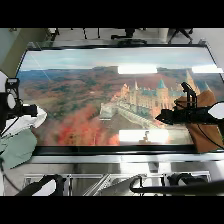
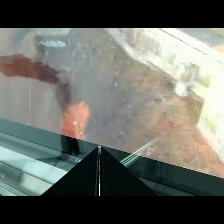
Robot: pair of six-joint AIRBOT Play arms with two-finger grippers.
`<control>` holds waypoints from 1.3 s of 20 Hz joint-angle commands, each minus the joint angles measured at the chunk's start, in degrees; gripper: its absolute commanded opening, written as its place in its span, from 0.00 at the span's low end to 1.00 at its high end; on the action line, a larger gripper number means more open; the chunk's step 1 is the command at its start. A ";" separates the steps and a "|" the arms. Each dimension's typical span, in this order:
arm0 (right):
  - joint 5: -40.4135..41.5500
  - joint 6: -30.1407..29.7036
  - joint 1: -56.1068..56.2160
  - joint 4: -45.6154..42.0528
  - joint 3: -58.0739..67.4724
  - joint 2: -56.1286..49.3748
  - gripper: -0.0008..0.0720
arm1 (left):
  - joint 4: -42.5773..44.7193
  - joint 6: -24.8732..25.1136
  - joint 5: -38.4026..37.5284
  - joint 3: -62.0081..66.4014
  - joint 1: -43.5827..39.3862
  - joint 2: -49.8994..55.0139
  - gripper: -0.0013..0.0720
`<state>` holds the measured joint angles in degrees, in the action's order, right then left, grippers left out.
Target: Fold the shirts.
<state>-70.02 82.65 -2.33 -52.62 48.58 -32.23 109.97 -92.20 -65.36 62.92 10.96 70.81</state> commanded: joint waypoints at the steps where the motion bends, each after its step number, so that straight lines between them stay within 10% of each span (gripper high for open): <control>1: -0.02 0.02 0.04 0.00 -0.04 0.04 0.05 | 2.84 5.90 7.13 0.31 3.37 11.45 0.98; 7: 1.07 0.02 0.04 0.00 -0.04 0.02 0.05 | 6.08 7.56 6.86 10.86 3.67 27.12 0.97; 9: 1.03 0.02 0.04 -0.02 -0.04 0.04 0.05 | 5.88 7.78 3.74 15.96 3.41 30.25 0.23; 10: 1.03 0.02 0.04 -0.02 -0.04 0.04 0.05 | 5.84 7.96 1.62 18.56 3.04 30.99 0.03; 26: 1.90 0.00 0.04 0.22 -0.04 0.02 0.05 | -42.60 7.76 -13.03 38.36 -28.02 7.85 0.03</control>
<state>-68.20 82.65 -2.33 -52.45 48.56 -32.23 74.50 -82.76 -78.52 103.20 -10.11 80.49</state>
